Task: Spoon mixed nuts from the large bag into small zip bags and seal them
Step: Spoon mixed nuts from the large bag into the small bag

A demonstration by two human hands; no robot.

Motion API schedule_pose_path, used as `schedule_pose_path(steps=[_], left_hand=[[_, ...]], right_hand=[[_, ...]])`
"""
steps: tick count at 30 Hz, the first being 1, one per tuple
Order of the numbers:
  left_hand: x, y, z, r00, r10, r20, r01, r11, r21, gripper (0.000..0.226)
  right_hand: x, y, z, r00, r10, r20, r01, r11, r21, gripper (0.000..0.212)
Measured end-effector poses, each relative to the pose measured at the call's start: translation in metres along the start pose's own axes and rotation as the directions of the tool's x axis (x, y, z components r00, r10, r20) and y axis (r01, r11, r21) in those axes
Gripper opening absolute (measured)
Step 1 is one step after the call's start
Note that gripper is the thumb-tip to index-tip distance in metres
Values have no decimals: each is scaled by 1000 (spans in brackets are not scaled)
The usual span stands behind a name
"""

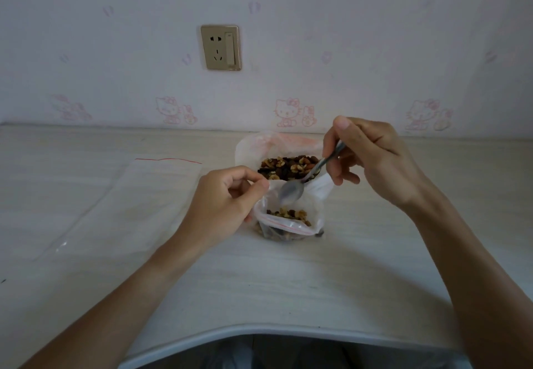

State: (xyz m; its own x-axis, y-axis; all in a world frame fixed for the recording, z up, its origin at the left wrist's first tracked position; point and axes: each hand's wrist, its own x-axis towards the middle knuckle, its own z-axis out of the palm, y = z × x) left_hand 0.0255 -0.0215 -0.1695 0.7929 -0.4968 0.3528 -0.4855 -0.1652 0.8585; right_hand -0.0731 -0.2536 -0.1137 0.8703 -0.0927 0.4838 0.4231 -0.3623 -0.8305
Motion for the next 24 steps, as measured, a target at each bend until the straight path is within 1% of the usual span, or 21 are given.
schedule_pose_path(steps=[3,5,7,9,11,13,14,15,17,19,20,21,24], left_hand=[[0,-2,1,998,55,-38,-50,992,118,16],[0,-2,-1,996,66,-64,-54,983,176,19],[2,-3,-5,994,53,-94,-34,981,192,25],[8,-2,-10,987,36,-154,-6,981,194,27],[20,-2,-15,970,53,-237,3,973,230,21],[36,-1,-19,949,95,-300,-6,959,285,12],[45,-2,-19,941,119,-318,-15,950,312,12],[54,-3,-19,937,134,-323,-20,942,334,19],[71,-9,-16,954,104,-281,7,930,368,40],[84,-14,-11,985,-11,-171,77,920,385,57],[88,-17,-7,991,-57,-120,100,915,391,58],[91,-20,-3,994,-76,-80,102,906,411,51],[94,-24,7,999,-17,-48,37,893,449,36]], right_hand=[[2,7,4,993,82,-80,-73,992,107,46],[5,13,6,973,164,-162,-131,971,200,46],[7,19,6,931,272,-244,-198,936,290,46],[8,23,6,875,381,-300,-270,897,351,45],[10,28,5,825,455,-335,-332,870,365,44],[10,31,4,804,475,-356,-361,867,342,45],[11,31,4,805,470,-361,-365,873,323,45],[11,32,4,811,460,-362,-368,881,296,46],[10,33,7,830,436,-348,-376,898,227,47],[9,35,9,853,409,-324,-378,912,156,47],[9,36,11,864,394,-314,-376,919,120,47],[9,37,12,873,379,-307,-371,925,87,46],[11,40,17,884,379,-273,-377,924,63,40]])
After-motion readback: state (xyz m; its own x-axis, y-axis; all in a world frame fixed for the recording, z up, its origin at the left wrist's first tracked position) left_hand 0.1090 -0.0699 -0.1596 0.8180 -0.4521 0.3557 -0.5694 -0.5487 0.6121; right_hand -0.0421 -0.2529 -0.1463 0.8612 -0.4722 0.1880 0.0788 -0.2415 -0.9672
